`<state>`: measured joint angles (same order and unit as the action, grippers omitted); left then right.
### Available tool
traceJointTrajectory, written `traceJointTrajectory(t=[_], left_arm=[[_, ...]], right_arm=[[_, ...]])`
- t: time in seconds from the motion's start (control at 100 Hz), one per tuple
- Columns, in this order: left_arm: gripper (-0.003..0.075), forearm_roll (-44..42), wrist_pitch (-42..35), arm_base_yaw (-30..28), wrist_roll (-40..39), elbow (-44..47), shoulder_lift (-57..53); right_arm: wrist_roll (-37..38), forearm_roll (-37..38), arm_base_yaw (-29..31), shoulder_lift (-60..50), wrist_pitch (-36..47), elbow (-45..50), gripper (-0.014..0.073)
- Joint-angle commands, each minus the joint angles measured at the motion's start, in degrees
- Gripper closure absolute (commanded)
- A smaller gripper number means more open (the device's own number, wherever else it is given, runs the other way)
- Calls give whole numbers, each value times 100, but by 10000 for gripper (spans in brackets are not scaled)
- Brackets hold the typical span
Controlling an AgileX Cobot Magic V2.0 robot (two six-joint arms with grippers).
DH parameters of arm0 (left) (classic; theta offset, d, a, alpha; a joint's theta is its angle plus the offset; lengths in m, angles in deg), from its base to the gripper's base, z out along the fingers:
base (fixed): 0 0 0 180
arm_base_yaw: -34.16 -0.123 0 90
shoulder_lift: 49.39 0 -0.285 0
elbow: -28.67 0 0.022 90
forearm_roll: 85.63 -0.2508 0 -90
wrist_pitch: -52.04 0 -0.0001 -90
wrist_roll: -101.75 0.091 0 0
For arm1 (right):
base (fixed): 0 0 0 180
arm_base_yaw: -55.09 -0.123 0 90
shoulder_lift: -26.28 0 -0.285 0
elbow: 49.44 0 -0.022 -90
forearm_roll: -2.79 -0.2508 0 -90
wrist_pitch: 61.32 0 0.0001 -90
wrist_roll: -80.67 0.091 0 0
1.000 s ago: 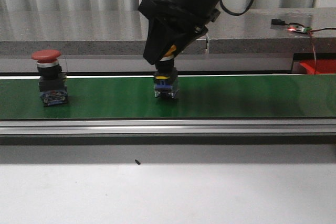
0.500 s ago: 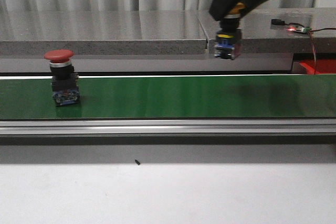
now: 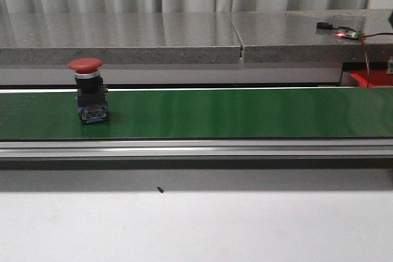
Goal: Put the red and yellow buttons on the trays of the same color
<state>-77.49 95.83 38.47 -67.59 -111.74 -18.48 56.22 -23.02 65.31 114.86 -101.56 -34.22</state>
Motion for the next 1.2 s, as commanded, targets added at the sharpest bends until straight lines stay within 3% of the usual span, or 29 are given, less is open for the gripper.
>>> traceJointTrajectory(t=[0.0, 0.58, 0.86, 1.19], left_arm=[[739, 65, -408, 42, -20, -152, 50], [739, 65, -408, 42, -20, -152, 50], [739, 65, -408, 42, -20, -152, 50], [739, 65, -408, 42, -20, -152, 50]], right_arm=[[162, -179, 372, -273, 302, -28, 390], [774, -179, 2596, -288, 427, 249, 390], [910, -179, 3065, -288, 723, 523, 390], [1038, -179, 3101, -288, 1455, 1285, 390]])
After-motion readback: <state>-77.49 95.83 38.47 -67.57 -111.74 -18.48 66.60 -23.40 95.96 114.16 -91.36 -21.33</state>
